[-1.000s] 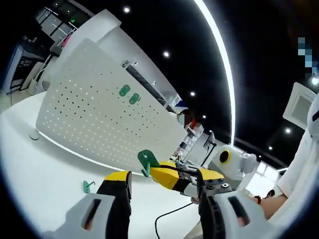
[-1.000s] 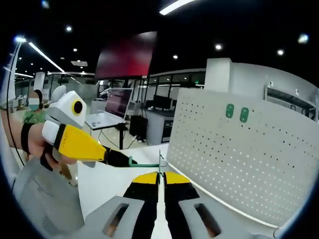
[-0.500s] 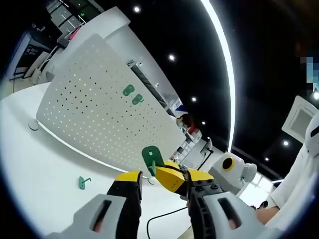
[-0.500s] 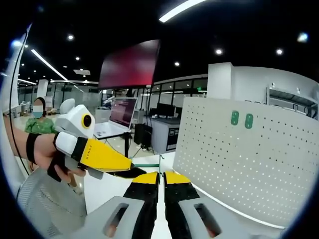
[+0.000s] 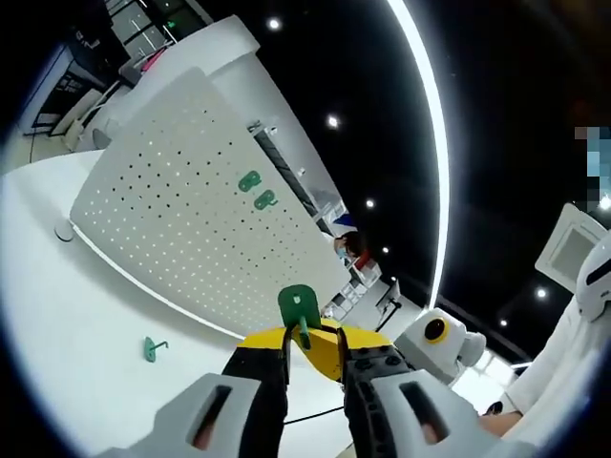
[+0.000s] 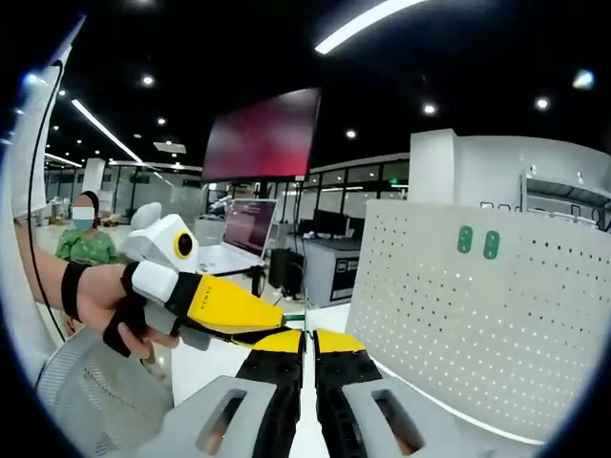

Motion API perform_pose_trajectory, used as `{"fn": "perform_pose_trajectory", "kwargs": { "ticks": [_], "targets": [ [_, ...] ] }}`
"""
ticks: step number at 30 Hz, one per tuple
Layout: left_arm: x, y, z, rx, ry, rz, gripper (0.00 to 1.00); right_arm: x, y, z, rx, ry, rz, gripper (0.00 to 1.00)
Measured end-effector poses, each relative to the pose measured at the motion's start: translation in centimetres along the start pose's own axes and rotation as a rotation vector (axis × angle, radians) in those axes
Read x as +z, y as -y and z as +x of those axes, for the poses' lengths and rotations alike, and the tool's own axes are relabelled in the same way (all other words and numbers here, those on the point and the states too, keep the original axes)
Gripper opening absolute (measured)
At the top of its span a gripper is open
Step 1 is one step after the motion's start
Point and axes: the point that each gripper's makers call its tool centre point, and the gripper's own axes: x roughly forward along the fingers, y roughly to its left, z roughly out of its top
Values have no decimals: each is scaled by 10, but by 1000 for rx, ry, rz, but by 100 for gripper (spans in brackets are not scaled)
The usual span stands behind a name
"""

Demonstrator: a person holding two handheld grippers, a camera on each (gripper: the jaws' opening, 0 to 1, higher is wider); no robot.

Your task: Insert the hook assembly into the mounting plate slot until the hook locks in place.

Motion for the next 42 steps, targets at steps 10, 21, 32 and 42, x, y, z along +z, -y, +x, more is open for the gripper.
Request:
{"fn": "perform_pose_trajectory", "kwargs": {
  "ticks": [10, 21, 32, 42],
  "targets": [
    [3, 0, -2, -2, 2, -13, 5, 4, -3, 0, 14, 3, -64, 2],
    [5, 4, -4, -15, 1, -18, 3, 9, -5, 0, 15, 16, -96, 3],
    [11, 5, 5, -11, -41, 69, 2, 10, 7, -1, -29, -1, -74, 9],
    [24, -2, 12, 16, -33, 105, 2, 1, 18, -14, -71, -35, -43, 10]
  ]
}}
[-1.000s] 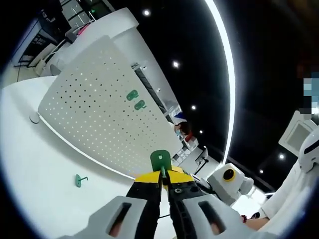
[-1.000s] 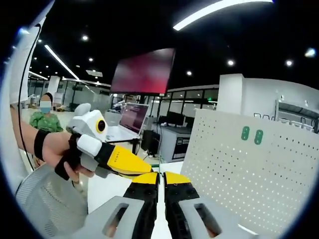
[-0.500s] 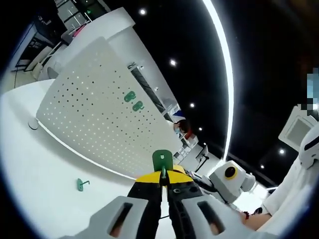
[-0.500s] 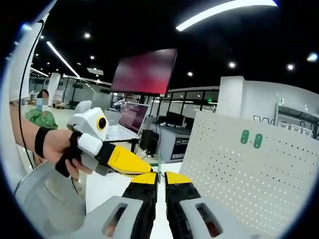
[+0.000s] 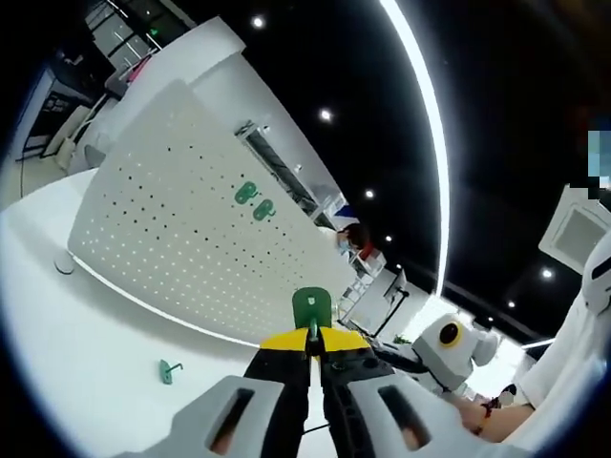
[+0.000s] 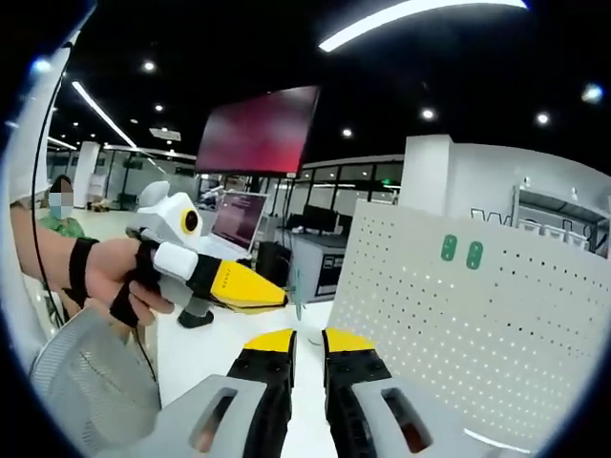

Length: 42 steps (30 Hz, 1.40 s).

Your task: Insert the hook assembly into the mounting plate slot until the hook locks in place.

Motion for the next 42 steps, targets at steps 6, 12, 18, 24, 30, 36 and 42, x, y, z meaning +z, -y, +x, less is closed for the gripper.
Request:
{"fn": "perform_pose_trajectory", "kwargs": {
  "ticks": [6, 12, 18, 24, 30, 36, 42],
  "targets": [
    [4, -1, 5, 32, -13, 67, 2, -4, 1, -7, -15, -18, -13, 11],
    [13, -6, 9, 63, -12, 122, 2, -10, 2, -20, -36, -35, -10, 12],
    [22, -11, 16, 124, -2, 173, 2, -13, 1, -32, -43, -48, -7, 14],
    [24, -17, 25, 183, -48, 293, 2, -16, 4, -43, -54, -51, -6, 15],
    [25, -20, 34, 219, -69, 339, 2, -24, 8, -54, -70, -56, 21, 18],
    [29, -25, 40, 267, -67, 372, 2, -28, 9, -59, -68, -62, 22, 18],
    [39, -34, 48, 318, -48, 401, 2, -27, 14, -59, -72, -45, 41, 20]
  ]
}}
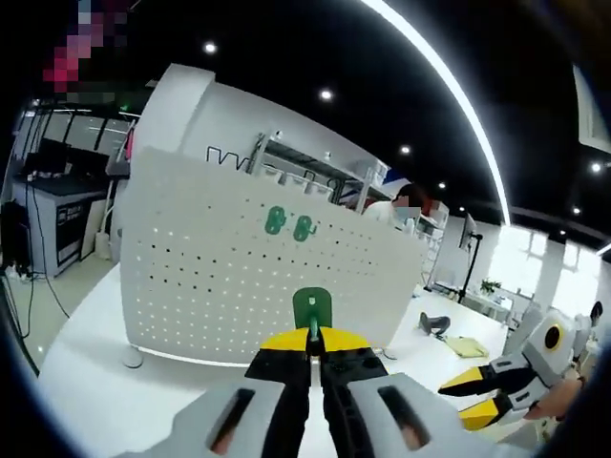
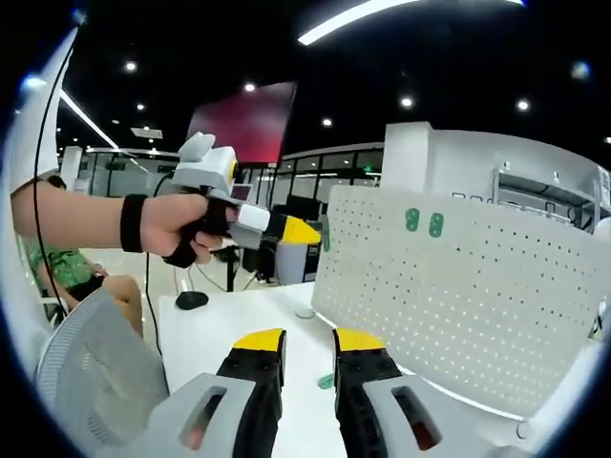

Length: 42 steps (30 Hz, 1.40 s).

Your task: Insert the hook assembly into the mounting plate slot until the hook locks in place.

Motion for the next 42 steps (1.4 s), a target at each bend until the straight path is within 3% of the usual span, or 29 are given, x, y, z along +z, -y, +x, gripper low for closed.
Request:
{"fn": "perform_pose_trajectory", "kwargs": {
  "ticks": [7, 24, 30, 36, 37, 42],
  "targets": [
    [11, -10, 12, 41, 4, 10, 2, 0, 5, 4, -11, 15, 19, 26],
    [27, -33, 35, 173, -20, 109, 2, -14, 7, 5, -6, -9, 48, 28],
    [32, -36, 42, 208, -33, 170, 2, -18, 9, 4, -8, -16, 60, 29],
    [36, -39, 52, 223, -42, 156, 2, -16, 11, 3, -9, 5, 91, 31],
    [40, -41, 54, 245, -39, 189, 2, -16, 11, 3, -8, 8, 90, 31],
    [45, -40, 62, 260, -36, 202, 2, -16, 9, 3, 0, 9, 92, 34]
  ]
}}
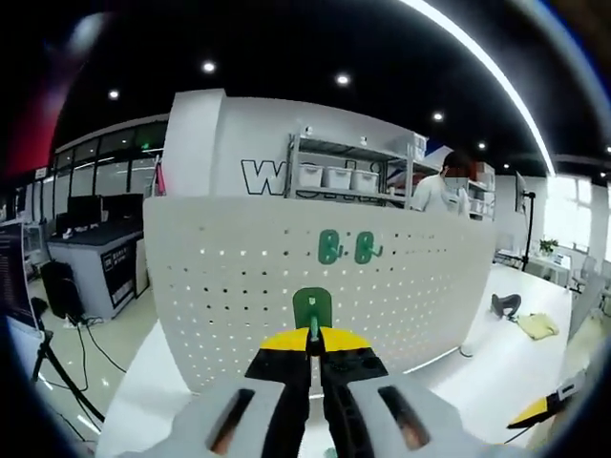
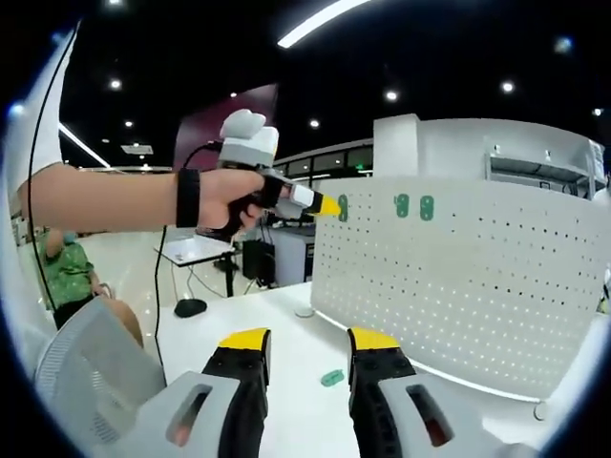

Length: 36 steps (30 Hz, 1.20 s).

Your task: Insert the hook assembly into the mounting plate slot until the hook locks in place.

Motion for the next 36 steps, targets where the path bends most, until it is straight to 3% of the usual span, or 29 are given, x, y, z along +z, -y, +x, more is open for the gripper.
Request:
{"fn": "perform_pose_trajectory", "kwargs": {
  "ticks": [5, 8, 36],
  "targets": [
    [0, -2, 8, 8, -11, -7, 2, -4, 0, -1, 3, -9, 6, 37],
    [2, -8, 11, 45, -7, -2, 2, -7, 0, -2, 7, -13, 13, 38],
    [26, -19, 57, 78, -19, 80, 2, -20, 6, -13, -32, -47, 34, 38]
  ]
}}
